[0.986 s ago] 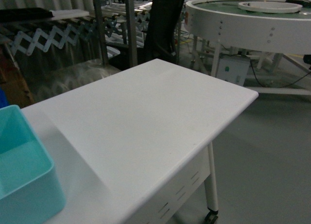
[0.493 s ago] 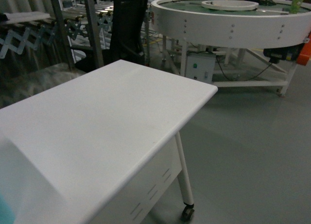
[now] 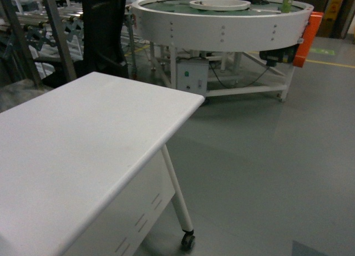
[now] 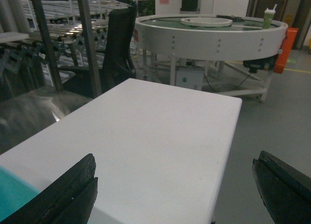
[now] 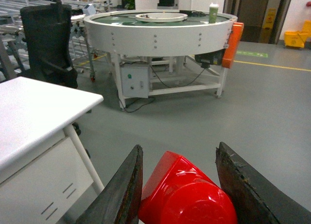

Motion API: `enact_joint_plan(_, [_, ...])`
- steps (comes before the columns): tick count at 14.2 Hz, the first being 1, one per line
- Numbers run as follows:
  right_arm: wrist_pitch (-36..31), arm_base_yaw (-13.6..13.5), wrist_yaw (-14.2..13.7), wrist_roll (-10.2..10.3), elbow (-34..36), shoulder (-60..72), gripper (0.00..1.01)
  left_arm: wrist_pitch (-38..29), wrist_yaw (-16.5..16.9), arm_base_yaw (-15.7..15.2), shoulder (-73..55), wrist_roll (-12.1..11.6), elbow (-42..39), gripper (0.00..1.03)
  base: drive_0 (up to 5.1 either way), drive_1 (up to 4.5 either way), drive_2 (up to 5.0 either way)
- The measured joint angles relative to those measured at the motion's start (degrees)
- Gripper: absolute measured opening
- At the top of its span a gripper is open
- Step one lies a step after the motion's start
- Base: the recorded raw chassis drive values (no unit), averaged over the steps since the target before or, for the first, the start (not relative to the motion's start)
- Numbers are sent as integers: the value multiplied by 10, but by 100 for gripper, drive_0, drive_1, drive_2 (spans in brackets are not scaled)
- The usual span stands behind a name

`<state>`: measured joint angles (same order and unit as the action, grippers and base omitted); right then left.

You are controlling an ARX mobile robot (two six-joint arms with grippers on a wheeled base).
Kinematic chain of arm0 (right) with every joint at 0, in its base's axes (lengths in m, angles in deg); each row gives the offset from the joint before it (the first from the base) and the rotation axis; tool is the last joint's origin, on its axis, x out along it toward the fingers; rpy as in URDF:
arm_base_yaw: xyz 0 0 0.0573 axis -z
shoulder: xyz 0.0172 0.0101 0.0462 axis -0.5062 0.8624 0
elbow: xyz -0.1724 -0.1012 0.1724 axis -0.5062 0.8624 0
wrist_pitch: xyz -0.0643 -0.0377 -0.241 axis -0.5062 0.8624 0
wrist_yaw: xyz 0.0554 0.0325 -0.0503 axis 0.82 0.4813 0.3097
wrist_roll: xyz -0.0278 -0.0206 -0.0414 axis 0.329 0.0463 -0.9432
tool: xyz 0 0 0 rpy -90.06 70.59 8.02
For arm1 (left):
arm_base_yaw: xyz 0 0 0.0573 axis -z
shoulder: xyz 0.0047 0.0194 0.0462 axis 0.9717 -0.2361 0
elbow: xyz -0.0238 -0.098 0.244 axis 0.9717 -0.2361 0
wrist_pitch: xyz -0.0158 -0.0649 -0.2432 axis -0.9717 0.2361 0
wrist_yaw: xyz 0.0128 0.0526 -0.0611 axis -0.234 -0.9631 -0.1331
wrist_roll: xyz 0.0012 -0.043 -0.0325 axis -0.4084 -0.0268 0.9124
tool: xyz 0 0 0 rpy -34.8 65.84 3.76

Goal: Pick red block from blue box to shelf

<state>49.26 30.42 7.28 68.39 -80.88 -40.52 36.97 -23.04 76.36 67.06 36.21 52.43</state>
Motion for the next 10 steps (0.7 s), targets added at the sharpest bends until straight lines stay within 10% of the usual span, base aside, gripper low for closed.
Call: enact_joint_plan(10, [0, 0, 0, 0, 0, 0, 39, 0, 0, 0, 0, 0, 0, 98, -155, -155, -155])
